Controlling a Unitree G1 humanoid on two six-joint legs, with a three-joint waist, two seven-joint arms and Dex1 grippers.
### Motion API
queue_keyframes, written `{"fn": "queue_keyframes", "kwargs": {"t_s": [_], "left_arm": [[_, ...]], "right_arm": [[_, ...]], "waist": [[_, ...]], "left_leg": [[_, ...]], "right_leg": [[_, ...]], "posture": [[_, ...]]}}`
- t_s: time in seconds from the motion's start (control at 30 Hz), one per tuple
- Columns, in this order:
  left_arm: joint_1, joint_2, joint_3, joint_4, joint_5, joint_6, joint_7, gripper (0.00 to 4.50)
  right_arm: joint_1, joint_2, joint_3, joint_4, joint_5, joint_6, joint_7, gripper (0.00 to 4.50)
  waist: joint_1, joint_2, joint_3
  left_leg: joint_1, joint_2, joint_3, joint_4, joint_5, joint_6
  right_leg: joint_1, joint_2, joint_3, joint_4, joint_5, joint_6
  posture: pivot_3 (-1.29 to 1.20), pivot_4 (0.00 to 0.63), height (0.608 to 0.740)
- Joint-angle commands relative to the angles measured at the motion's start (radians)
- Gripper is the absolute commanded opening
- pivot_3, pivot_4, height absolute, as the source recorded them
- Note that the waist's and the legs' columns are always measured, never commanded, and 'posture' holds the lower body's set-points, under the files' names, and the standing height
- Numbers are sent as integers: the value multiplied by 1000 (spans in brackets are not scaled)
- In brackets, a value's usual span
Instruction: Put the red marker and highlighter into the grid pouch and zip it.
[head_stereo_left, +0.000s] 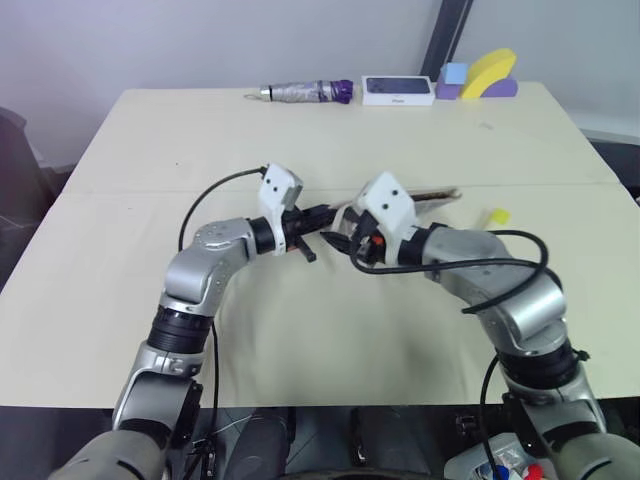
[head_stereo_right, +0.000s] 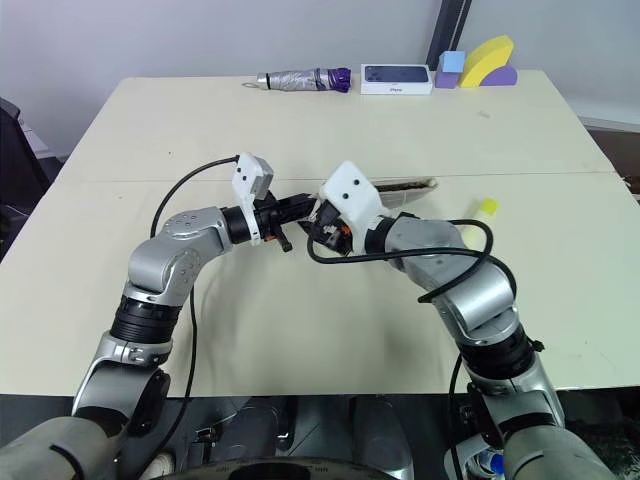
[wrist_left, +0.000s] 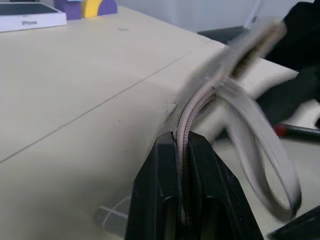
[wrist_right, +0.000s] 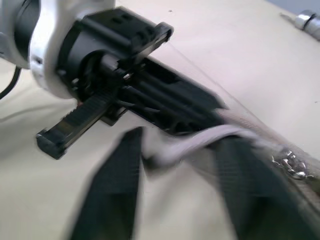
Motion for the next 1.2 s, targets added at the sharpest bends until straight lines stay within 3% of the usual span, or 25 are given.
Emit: {"fn": "queue_keyframes", "kwargs": {"t_s": [0.03,0.23,0.43,0.7,0.97,1.1,1.2], "left_arm": [[-5,1,6,-13,3,-11,6,0],[-8,-23,19,-5,8,-26,52,0],[-18,-48,28,14,14,-47,95,0],[-27,-61,32,36,20,-57,124,0],[-47,-15,-20,91,130,-176,118,0],[-64,-29,-50,147,213,-293,148,0],[-83,-59,-69,186,276,-379,194,0]], "right_arm": [[2,-34,-70,-59,13,15,-3,4390],[7,20,-178,-58,55,125,-74,4390],[14,-9,-169,-64,40,99,-83,4390],[72,-117,-141,-74,-5,-50,-30,4390],[259,-314,-334,45,-60,-54,-20,4390],[308,-276,-408,135,-104,-6,-123,4390],[291,-178,-478,202,-102,40,-206,4390]], "waist": [[-1,0,0],[-1,0,0],[0,0,0],[1,0,0],[22,0,0],[26,-1,0],[24,-1,0]], "left_leg": [[0,0,0,0,0,0],[0,0,0,0,0,0],[0,0,0,0,0,0],[0,0,0,0,0,0],[0,0,1,0,0,0],[0,0,2,0,0,1],[0,0,2,0,0,1]], "right_leg": [[0,0,0,0,0,0],[0,0,0,0,0,0],[0,0,0,0,0,0],[0,0,0,0,0,0],[1,0,0,-2,0,0],[2,0,0,-2,0,0],[2,0,0,-2,0,0]], "posture": [[0,150,740],[0,150,740],[0,150,740],[0,150,740],[0,150,740],[0,150,740],[0,150,740]]}}
